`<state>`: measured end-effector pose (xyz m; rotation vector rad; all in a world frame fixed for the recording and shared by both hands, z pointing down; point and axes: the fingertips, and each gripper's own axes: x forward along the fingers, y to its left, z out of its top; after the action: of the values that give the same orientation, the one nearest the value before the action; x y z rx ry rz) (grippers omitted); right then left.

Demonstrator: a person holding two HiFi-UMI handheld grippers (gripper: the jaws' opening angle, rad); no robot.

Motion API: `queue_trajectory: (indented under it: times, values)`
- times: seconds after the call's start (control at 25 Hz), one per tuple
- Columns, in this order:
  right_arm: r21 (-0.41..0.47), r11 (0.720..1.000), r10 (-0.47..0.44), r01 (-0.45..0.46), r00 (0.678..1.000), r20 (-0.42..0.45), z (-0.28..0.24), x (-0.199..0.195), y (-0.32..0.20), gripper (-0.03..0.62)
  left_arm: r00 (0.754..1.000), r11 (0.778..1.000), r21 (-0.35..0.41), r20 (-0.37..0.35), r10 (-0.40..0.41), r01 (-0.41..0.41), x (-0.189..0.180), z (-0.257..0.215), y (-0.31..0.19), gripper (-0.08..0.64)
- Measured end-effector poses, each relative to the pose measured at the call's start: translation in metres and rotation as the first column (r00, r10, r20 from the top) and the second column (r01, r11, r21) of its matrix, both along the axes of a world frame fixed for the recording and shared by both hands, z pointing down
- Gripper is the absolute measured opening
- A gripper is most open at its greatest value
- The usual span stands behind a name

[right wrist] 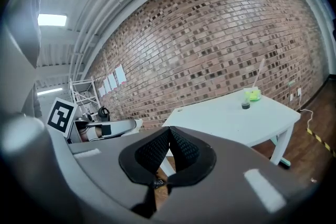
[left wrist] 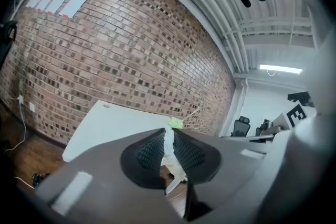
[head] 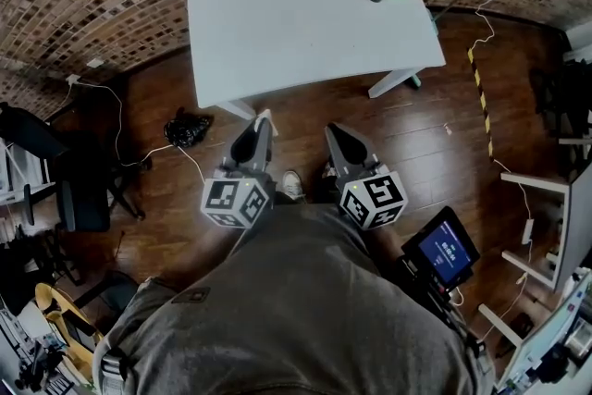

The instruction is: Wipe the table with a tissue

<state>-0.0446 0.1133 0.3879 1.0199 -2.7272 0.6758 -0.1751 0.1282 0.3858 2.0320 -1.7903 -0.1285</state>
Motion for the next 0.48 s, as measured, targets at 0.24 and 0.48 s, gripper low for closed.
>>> queue_trajectory:
  times: [0.24, 0.48]
  values:
    - [-0.012, 1.000, -0.008, 0.009, 1.000, 0.017, 0.009, -0.003, -0.046, 0.009, 1.000, 1.000, -0.018, 0.019, -0.015, 0.016, -0.004, 0.008, -0.042, 0.038]
    - [-0.002, 0.999, -0.047, 0.047, 0.998, 0.041, 0.008, -0.001, -0.108, 0.009, 0.997, 0.998, -0.026, 0.052, -0.054, 0.055, -0.005, 0.006, -0.098, 0.038]
